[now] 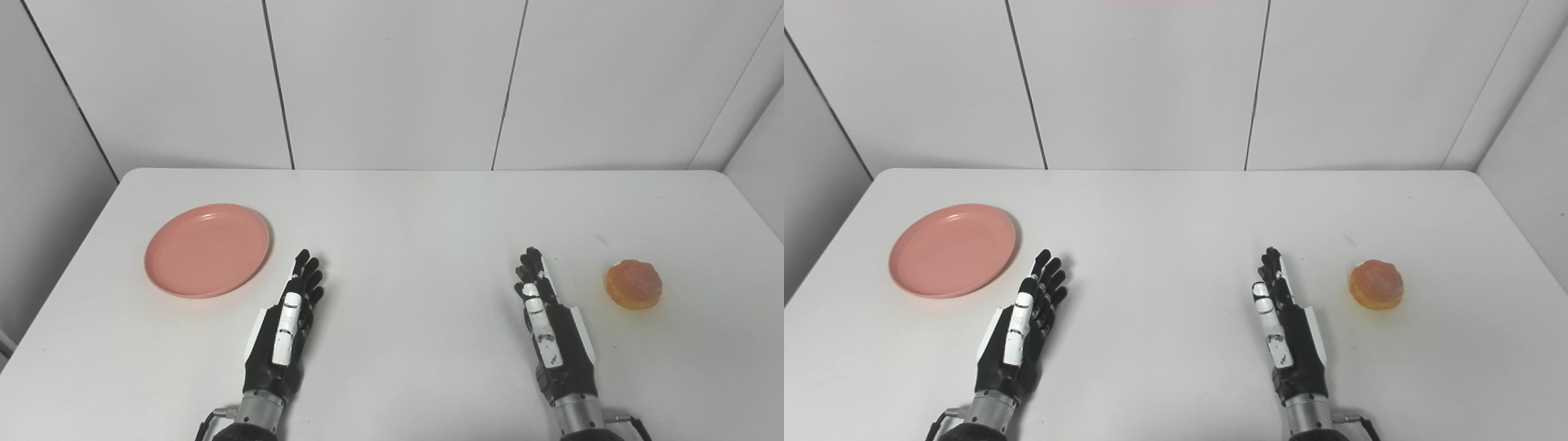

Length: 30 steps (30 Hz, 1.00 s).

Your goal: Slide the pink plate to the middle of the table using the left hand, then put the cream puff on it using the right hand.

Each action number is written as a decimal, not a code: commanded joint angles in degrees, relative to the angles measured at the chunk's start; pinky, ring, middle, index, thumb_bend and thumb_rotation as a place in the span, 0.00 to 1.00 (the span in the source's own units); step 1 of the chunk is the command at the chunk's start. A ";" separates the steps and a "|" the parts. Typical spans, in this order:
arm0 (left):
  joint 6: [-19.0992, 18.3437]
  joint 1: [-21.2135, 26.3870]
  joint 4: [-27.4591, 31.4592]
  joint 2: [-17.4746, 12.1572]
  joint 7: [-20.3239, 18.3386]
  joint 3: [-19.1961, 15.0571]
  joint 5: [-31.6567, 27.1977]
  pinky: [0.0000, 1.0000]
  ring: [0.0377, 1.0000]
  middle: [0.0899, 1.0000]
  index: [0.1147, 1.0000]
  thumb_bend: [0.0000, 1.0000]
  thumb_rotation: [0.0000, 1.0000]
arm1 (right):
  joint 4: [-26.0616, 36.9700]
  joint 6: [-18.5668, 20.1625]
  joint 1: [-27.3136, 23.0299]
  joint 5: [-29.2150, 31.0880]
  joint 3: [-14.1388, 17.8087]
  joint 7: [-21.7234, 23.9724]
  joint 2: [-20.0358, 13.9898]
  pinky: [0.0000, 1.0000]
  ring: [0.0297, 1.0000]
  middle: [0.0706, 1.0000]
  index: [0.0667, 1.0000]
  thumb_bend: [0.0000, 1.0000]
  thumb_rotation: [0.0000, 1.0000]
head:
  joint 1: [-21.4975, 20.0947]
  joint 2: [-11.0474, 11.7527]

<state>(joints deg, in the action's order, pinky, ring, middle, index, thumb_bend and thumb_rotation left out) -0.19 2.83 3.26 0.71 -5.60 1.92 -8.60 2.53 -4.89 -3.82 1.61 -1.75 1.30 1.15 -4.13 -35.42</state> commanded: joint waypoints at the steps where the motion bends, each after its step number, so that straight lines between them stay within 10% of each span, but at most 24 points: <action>1: -2.32 -1.46 0.79 -0.19 -0.11 0.11 -0.19 1.00 1.00 1.00 1.00 0.55 1.00 | 0.20 0.53 1.37 -0.45 0.28 -0.50 0.13 1.00 1.00 1.00 1.00 0.57 0.88 | 0.02 0.03; 30: 2.49 3.80 -6.47 -1.84 -0.99 0.04 0.98 1.00 1.00 1.00 1.00 0.57 1.00 | -3.99 -0.33 -1.30 1.22 0.37 0.74 -1.28 1.00 1.00 1.00 1.00 0.61 0.85 | -1.13 0.72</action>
<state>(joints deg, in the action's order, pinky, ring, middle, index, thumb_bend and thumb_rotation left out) 1.99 6.97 -1.48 -1.06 -5.96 2.02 -7.40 0.20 -4.93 -5.81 2.84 -1.54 1.51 0.27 -5.27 -34.72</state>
